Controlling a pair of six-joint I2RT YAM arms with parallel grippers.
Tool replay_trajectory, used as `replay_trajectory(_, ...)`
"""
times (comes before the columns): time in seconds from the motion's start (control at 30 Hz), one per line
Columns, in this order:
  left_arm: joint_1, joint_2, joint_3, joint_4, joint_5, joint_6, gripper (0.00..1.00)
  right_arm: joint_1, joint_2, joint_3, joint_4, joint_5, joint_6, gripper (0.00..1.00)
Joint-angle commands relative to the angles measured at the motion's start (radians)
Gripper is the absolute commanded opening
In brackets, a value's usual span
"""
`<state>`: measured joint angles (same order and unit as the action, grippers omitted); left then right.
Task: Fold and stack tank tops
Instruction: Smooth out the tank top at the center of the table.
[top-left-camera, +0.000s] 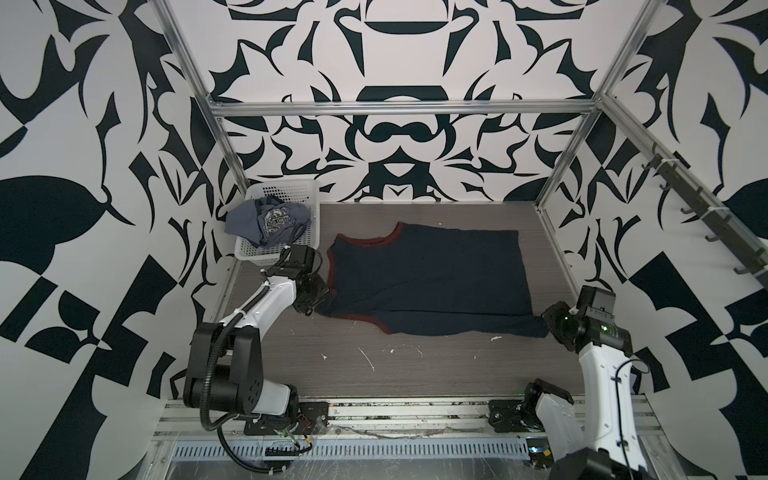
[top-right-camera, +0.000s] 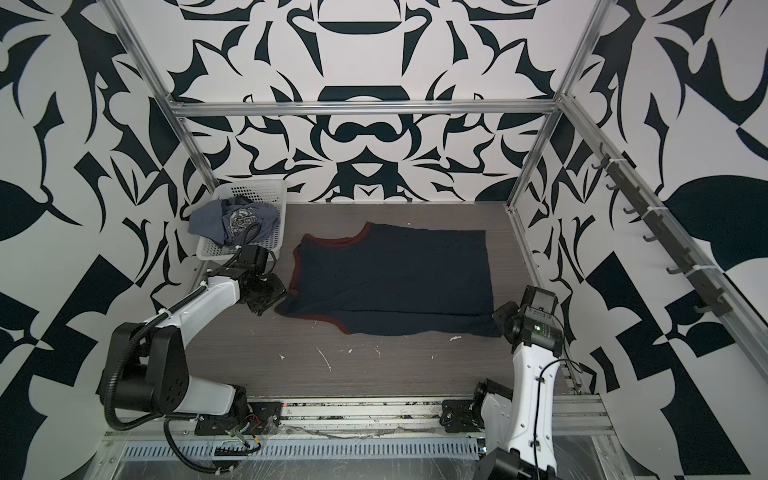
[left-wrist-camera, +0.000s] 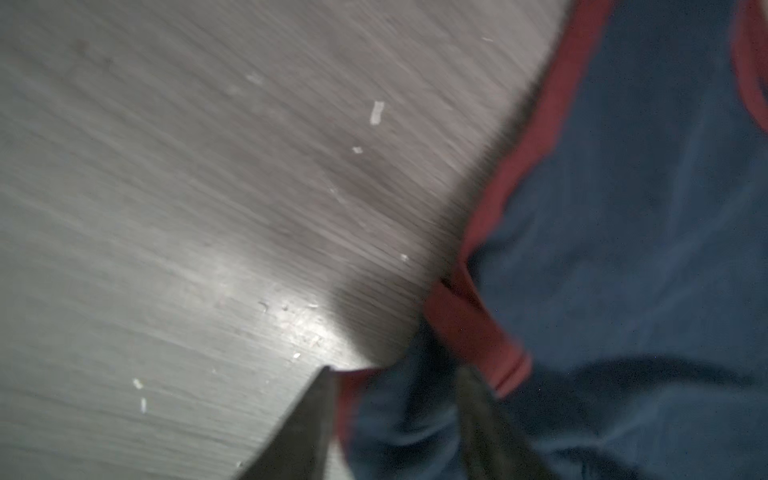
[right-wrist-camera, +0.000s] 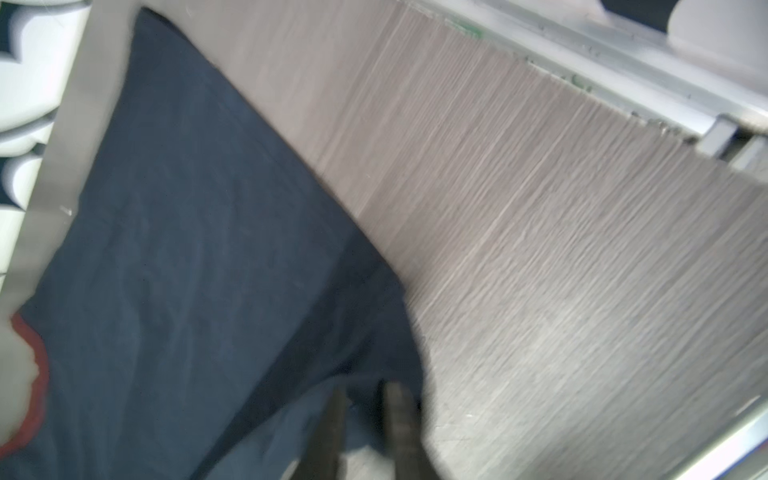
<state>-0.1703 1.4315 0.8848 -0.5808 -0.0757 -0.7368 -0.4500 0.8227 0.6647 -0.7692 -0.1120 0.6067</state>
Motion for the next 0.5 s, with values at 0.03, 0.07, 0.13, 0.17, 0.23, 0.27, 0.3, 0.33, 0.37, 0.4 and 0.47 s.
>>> replay_trajectory(0.03,-0.133,-0.087,0.08,-0.119,-0.294,-0.014,0.75,-0.003,0.046,0.036,0.02,0.053,-0.024,0.54)
replay_trajectory(0.07,-0.175,-0.1,0.104,-0.151,-0.334,-0.02,0.77,-0.003,0.048,0.041,0.021,0.059,-0.024,0.58)
replay_trajectory(0.13,-0.276,-0.119,0.147,-0.201,-0.381,-0.04,0.78,-0.003,0.043,0.056,0.013,0.073,-0.031,0.66)
replay_trajectory(0.17,-0.333,-0.123,0.158,-0.217,-0.398,-0.054,0.76,-0.003,0.04,0.061,0.014,0.063,-0.031,0.66)
replay_trajectory(0.23,-0.462,-0.111,0.167,-0.228,-0.379,-0.067,0.74,0.0,0.026,0.074,0.013,0.032,-0.033,0.69)
replay_trajectory(0.27,-0.513,-0.098,0.169,-0.244,-0.364,-0.087,0.73,0.007,0.018,0.078,0.012,0.022,-0.034,0.7)
replay_trajectory(0.3,-0.572,-0.081,0.165,-0.267,-0.338,-0.122,0.71,0.019,0.009,0.083,0.01,0.014,-0.037,0.71)
replay_trajectory(0.33,-0.625,-0.062,0.151,-0.255,-0.31,-0.149,0.68,0.036,-0.001,0.087,0.006,0.011,-0.039,0.71)
replay_trajectory(0.37,-0.672,-0.045,0.144,-0.245,-0.293,-0.177,0.67,0.051,-0.008,0.091,0.002,0.013,-0.039,0.71)
replay_trajectory(0.4,-0.722,-0.021,0.134,-0.238,-0.276,-0.206,0.66,0.075,-0.016,0.092,-0.001,0.019,-0.035,0.71)
replay_trajectory(0.47,-0.794,0.027,0.118,-0.179,-0.243,-0.246,0.63,0.126,-0.025,0.092,-0.001,0.027,-0.024,0.71)
